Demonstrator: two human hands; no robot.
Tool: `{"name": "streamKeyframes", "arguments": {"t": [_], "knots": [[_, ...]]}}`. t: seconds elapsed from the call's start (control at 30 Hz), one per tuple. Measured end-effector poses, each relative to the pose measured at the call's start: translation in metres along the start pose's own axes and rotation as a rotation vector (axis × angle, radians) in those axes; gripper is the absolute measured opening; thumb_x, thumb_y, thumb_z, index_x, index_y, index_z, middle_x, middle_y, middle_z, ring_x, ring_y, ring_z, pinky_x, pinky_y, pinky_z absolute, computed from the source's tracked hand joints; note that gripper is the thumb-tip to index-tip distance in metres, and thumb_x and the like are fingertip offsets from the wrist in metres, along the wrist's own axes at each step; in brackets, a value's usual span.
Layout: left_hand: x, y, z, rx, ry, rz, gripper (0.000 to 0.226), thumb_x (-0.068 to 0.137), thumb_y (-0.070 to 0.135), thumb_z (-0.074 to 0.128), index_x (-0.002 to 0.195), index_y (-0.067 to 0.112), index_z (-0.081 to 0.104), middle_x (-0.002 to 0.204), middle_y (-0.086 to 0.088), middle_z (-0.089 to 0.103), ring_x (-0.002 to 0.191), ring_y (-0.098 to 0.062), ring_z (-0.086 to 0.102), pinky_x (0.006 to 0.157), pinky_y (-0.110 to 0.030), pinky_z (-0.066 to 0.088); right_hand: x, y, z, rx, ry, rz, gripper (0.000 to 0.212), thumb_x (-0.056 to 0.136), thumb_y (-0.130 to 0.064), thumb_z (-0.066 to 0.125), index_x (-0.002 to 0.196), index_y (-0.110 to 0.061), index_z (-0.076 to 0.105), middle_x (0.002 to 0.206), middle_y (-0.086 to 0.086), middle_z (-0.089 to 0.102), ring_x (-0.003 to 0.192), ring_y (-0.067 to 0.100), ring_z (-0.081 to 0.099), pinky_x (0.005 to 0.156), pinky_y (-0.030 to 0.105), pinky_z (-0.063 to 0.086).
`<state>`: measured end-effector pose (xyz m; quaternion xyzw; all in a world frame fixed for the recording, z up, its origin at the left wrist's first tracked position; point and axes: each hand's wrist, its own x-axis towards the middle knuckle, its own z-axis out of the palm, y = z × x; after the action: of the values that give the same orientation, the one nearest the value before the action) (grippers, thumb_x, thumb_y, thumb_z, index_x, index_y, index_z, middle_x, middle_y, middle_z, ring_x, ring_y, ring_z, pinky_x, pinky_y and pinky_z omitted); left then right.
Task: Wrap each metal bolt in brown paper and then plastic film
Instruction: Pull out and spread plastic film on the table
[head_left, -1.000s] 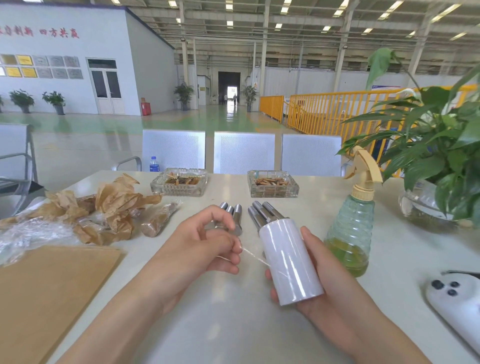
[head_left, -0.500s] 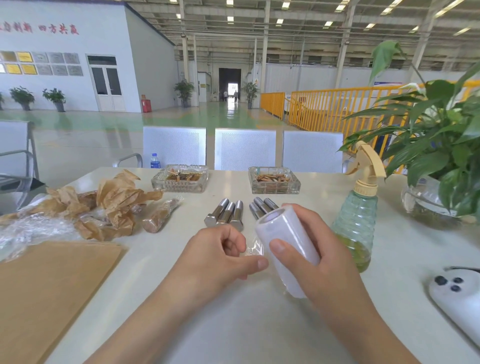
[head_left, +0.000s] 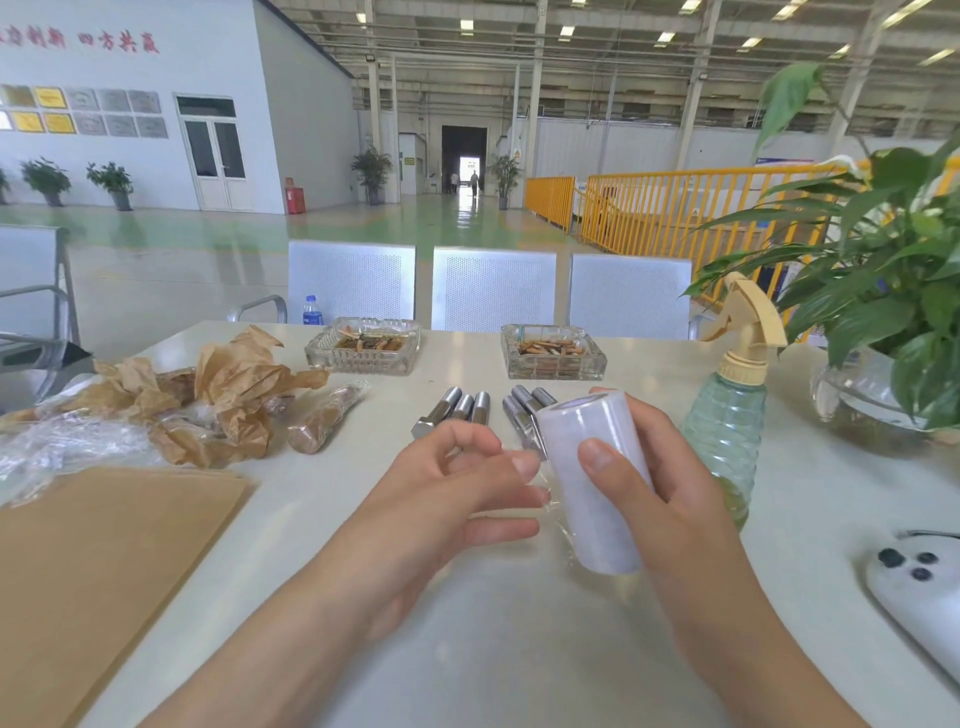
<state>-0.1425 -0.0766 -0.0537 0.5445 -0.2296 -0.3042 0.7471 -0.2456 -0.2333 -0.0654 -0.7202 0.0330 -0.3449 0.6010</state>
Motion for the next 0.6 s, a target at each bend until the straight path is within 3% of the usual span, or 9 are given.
{"name": "streamKeyframes", "arguments": {"t": [0.07,0.13,0.23,0.37,0.53,0.6], "knots": [[0.000,-0.001,0.000,-0.061,-0.021,-0.055,0.054,0.078,0.024,0.086,0.120,0.007,0.057,0.112,-0.025,0.072,0.095,-0.032,0.074,0.074,-0.036,0.061,-0.001,-0.001,0.002,-0.009,-0.009,0.000,0.040,0.085,-0.042,0.067,0.124,-0.035,0.063,0.116,-0.010,0.072,0.105,0.008,0.069,0.078,0.025,0.054],[0.000,-0.002,0.000,-0.021,-0.060,-0.091,0.055,0.077,0.027,0.085,0.122,0.005,0.063,0.105,-0.017,0.076,0.091,-0.027,0.073,0.073,-0.034,0.060,-0.001,0.000,0.003,-0.028,-0.007,-0.002,0.044,0.083,-0.042,0.068,0.126,-0.034,0.062,0.116,-0.010,0.072,0.104,0.008,0.069,0.077,0.022,0.055],[0.001,-0.004,-0.001,0.068,-0.113,-0.077,0.026,0.081,0.024,0.083,0.099,0.006,0.075,0.093,-0.011,0.073,0.083,-0.021,0.071,0.071,-0.030,0.059,-0.001,0.000,0.004,-0.047,-0.005,-0.001,0.046,0.081,-0.046,0.069,0.126,-0.036,0.062,0.117,-0.010,0.072,0.103,0.008,0.069,0.076,0.019,0.055],[0.000,0.000,-0.004,0.149,-0.066,-0.009,0.006,0.087,0.014,0.077,0.084,0.011,0.073,0.084,-0.012,0.072,0.078,-0.020,0.071,0.067,-0.028,0.059,-0.002,-0.001,0.002,-0.003,-0.021,0.054,0.045,0.081,-0.051,0.066,0.123,-0.035,0.064,0.110,-0.010,0.073,0.096,0.006,0.069,0.073,0.022,0.054],[0.001,0.008,-0.014,0.239,-0.017,-0.014,0.009,0.086,0.013,0.077,0.087,0.008,0.070,0.085,-0.017,0.072,0.077,-0.021,0.073,0.065,-0.028,0.059,0.001,-0.008,-0.001,0.319,-0.048,0.369,0.037,0.085,-0.054,0.066,0.110,-0.028,0.075,0.092,-0.001,0.074,0.081,0.013,0.070,0.079,0.039,0.056],[0.002,0.011,-0.018,0.244,-0.014,-0.029,0.011,0.086,0.013,0.077,0.088,0.008,0.068,0.084,-0.016,0.071,0.077,-0.021,0.072,0.065,-0.028,0.059,0.001,-0.011,-0.005,0.455,-0.062,0.483,0.038,0.086,-0.053,0.063,0.106,-0.025,0.079,0.092,0.005,0.075,0.078,0.017,0.071,0.069,0.037,0.061]]}}
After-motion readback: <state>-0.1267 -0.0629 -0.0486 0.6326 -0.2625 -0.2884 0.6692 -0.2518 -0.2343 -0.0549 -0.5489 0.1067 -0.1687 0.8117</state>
